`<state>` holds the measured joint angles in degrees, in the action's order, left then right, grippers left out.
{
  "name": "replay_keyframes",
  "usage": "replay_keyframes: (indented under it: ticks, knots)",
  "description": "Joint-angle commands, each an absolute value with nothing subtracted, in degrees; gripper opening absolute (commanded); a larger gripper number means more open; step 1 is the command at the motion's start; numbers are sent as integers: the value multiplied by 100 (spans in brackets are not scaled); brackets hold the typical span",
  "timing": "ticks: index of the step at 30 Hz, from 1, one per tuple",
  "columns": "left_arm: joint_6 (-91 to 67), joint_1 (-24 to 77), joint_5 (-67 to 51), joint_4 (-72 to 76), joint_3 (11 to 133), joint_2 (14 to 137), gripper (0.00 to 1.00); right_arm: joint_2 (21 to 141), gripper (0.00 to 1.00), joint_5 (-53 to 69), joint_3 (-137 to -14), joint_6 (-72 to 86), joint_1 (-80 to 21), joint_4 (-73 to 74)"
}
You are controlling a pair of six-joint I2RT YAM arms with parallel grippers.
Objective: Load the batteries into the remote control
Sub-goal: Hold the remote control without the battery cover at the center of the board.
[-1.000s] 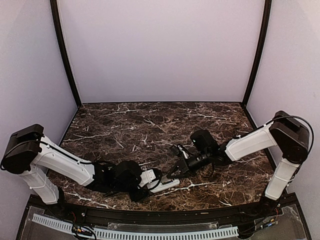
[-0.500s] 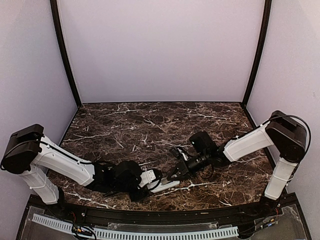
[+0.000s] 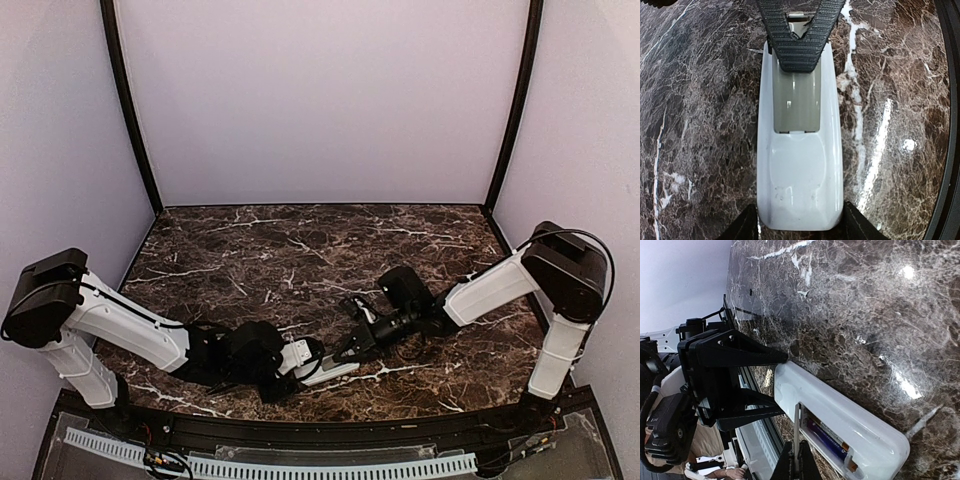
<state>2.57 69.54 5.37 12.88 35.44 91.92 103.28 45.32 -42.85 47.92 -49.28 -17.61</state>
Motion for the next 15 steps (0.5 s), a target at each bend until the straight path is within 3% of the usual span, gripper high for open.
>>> replay_keyframes:
  ticks: [1,15]
  knots:
    - [306,6961,545,951,3612,9263,55,10460,0,4471,-4193,4858,-4960,-1824]
    - [342,6961,497,907,3722,9324,56,10584,0,4466,-4179,5032,-5101,-1894]
